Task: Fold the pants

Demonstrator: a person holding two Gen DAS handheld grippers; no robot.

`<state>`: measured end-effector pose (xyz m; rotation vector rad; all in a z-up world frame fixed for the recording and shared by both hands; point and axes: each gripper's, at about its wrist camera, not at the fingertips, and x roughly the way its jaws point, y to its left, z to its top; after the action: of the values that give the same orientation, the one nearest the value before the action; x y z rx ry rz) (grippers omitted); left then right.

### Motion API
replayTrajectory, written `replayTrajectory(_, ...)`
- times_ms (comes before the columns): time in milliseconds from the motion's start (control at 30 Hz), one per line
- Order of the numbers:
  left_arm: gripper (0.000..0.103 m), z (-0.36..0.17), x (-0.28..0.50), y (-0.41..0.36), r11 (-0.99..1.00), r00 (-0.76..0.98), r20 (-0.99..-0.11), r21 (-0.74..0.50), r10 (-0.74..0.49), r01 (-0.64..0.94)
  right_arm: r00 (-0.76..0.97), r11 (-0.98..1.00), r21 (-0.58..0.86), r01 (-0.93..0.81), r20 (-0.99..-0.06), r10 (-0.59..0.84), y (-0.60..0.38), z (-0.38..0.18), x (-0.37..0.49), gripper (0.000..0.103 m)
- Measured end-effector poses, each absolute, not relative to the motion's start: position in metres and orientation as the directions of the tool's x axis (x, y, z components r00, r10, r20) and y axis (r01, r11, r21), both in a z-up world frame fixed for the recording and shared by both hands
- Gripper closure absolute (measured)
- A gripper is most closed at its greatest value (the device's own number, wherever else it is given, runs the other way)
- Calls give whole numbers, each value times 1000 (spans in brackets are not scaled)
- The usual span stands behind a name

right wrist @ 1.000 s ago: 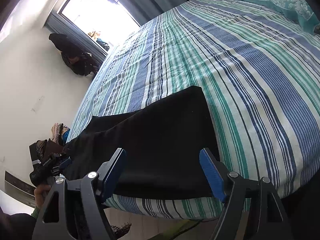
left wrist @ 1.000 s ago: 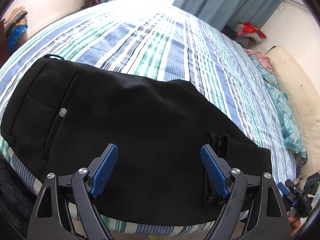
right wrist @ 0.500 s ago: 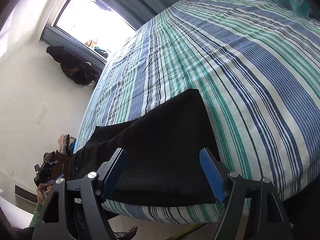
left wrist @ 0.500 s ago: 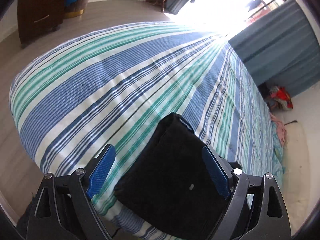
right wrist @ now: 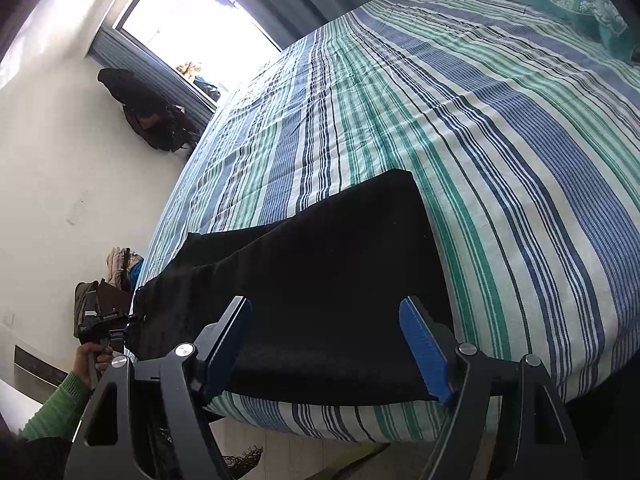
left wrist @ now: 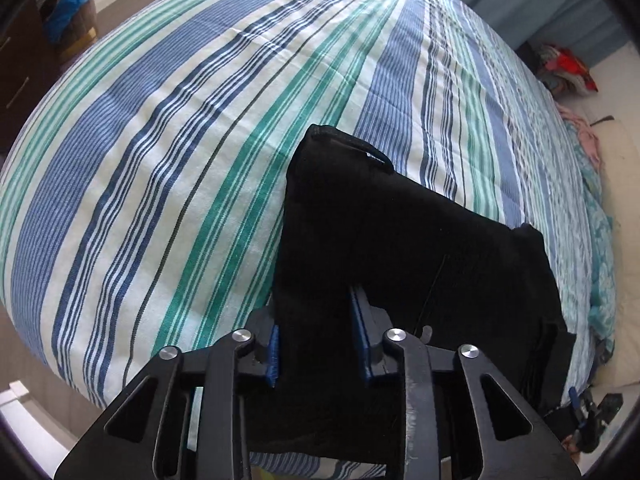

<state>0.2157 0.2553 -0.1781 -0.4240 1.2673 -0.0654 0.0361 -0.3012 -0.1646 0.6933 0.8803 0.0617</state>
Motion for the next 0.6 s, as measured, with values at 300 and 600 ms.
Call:
replayTrajectory(300, 90, -52, 176, 173, 772, 442, -682, -634, -583, 41, 668, 762, 608, 224, -665, 334, -307, -165, 38, 26)
replayTrajectory(600, 95, -91, 168, -44, 692, 198, -664, -677, -721, 251, 685, 743, 628, 230, -647, 335, -311, -163, 33, 27)
